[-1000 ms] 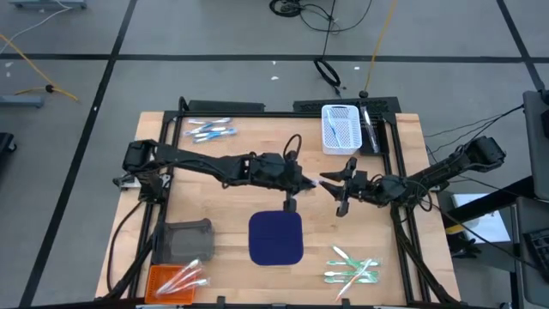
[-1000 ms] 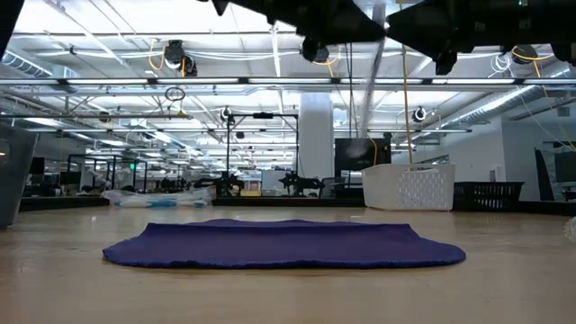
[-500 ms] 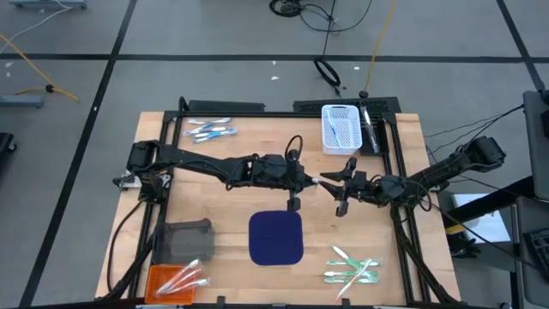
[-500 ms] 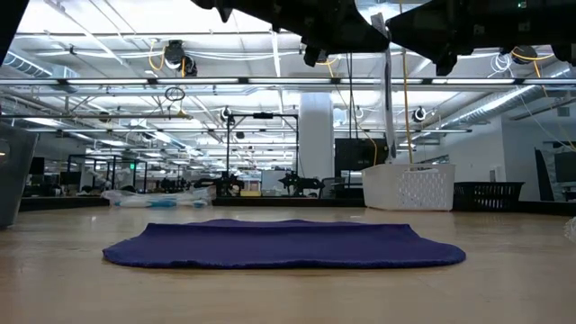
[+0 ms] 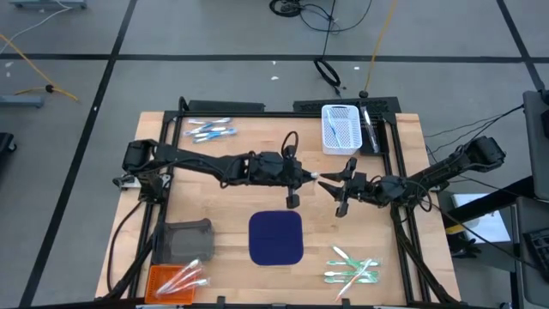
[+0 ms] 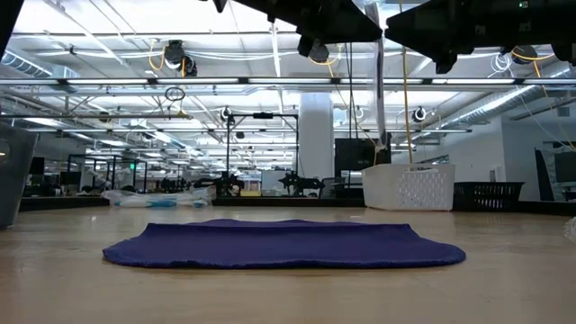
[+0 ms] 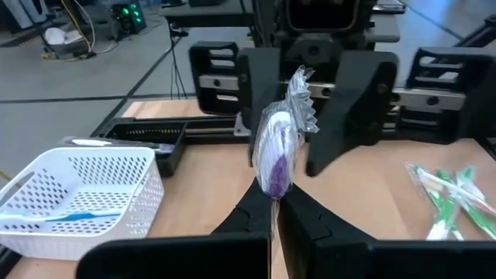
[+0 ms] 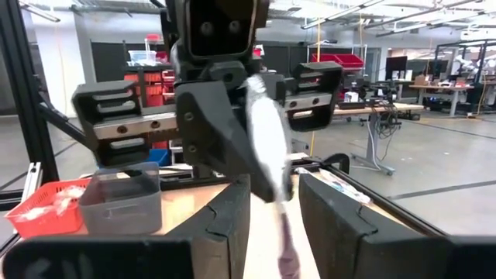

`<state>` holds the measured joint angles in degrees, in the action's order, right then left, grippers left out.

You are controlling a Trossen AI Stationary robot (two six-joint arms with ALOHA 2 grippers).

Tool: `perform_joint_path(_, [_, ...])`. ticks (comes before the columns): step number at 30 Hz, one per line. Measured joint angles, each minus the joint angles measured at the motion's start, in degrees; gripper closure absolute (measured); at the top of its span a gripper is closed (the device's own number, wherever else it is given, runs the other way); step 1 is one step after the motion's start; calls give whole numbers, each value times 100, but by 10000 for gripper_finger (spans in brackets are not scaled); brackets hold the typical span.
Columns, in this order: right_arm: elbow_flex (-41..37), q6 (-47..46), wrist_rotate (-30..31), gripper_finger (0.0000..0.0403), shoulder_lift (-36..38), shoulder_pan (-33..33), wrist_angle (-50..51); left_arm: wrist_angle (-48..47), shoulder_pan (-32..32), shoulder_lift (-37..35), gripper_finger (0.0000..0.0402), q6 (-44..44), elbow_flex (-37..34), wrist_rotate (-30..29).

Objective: Pick & Place Toothbrushes
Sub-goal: Put the violet toothbrush into the black basket

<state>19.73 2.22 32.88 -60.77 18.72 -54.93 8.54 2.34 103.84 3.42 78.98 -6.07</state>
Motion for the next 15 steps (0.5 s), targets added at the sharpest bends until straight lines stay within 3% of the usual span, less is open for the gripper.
perform_joint_path(15, [0, -151, -17, 298, 0, 0, -132, 406, 3, 209, 400, -65, 0, 20])
